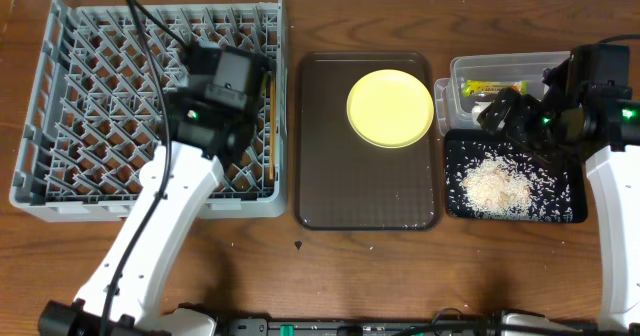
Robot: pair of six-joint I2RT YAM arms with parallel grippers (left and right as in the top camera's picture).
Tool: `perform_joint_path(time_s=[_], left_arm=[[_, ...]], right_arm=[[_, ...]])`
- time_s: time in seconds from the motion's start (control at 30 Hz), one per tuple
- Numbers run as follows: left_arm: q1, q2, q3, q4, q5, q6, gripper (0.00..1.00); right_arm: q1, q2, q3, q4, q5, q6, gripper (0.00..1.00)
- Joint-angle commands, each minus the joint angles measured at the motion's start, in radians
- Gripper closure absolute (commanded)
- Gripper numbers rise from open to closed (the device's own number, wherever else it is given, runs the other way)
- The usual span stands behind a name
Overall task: Sort waste into correct bins and load items into the dishwasher
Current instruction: 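Place the light-blue bowl upside down in the dish rack with left gripper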
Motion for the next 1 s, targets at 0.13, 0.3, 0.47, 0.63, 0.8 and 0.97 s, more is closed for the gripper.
perform_joint_path(time_s=[0.13, 0.3, 0.47, 0.63, 0.8, 0.97], left_arm=[[0.163, 0.134, -0.003, 0.175, -0.287, 0.301, 0.92], [0.226, 0.234, -0.003, 0.217, -0.308, 0.303, 0.93], [0.266, 0.332, -0.003, 0.282, -0.364, 0.304, 0.93], [0.277, 0.395, -0.003, 0.319, -0.422, 0.304, 0.93], [0.280, 0.414, -0.003, 0.354, -0.497, 0.303, 0.93], [0.280, 0.414, -0.008, 0.361, -0.497, 0.303, 0.92]], right_arm=[[-0.004, -0.003, -0.002, 0.000, -0.006, 0.007, 0.01], [-0.004, -0.003, -0.002, 0.000, -0.006, 0.007, 0.01], [-0.004, -0.003, -0.002, -0.001, -0.006, 0.007, 0.01], [-0.004, -0.003, -0.002, 0.000, -0.006, 0.007, 0.01], [-0.004, -0.003, -0.002, -0.001, -0.006, 0.007, 0.01], [-0.004, -0.003, -0.002, 0.000, -0.006, 0.007, 0.01]])
